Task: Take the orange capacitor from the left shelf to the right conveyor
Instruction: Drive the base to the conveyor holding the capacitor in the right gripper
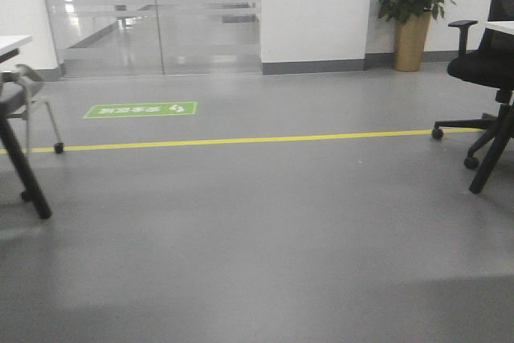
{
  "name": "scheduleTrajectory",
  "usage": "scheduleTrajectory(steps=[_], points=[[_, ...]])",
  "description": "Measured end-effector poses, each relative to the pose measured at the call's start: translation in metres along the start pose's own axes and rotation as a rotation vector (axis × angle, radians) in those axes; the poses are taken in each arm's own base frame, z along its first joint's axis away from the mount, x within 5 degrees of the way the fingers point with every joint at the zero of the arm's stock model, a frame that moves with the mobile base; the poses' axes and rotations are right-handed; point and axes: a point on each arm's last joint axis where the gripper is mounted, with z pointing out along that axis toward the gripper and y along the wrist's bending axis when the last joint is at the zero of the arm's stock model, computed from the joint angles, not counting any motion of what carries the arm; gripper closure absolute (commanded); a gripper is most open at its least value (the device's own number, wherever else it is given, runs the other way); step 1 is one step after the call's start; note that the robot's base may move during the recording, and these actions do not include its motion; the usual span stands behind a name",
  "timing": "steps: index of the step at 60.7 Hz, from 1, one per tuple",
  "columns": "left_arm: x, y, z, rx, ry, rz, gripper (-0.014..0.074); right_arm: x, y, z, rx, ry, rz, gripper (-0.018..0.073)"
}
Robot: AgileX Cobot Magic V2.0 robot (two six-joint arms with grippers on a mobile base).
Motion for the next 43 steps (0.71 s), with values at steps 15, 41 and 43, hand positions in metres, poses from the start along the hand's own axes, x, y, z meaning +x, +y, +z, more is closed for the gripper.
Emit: scheduleTrajectory(steps=[15, 41, 43], points=[[0.0, 0.0, 0.0, 0.0, 0.0, 0.0, 0.0723, 0.0, 0.0, 0.0, 0.0, 0.0, 0.0, 0.0472], [0.0, 0.0, 0.0, 0.0, 0.0, 0.0, 0.0723, 0.0, 0.0, 0.0, 0.0, 0.0, 0.0, 0.0472], [0.0, 0.0, 0.0, 0.0, 0.0, 0.0, 0.0723, 0.0, 0.0, 0.0, 0.0, 0.0, 0.0, 0.0472]])
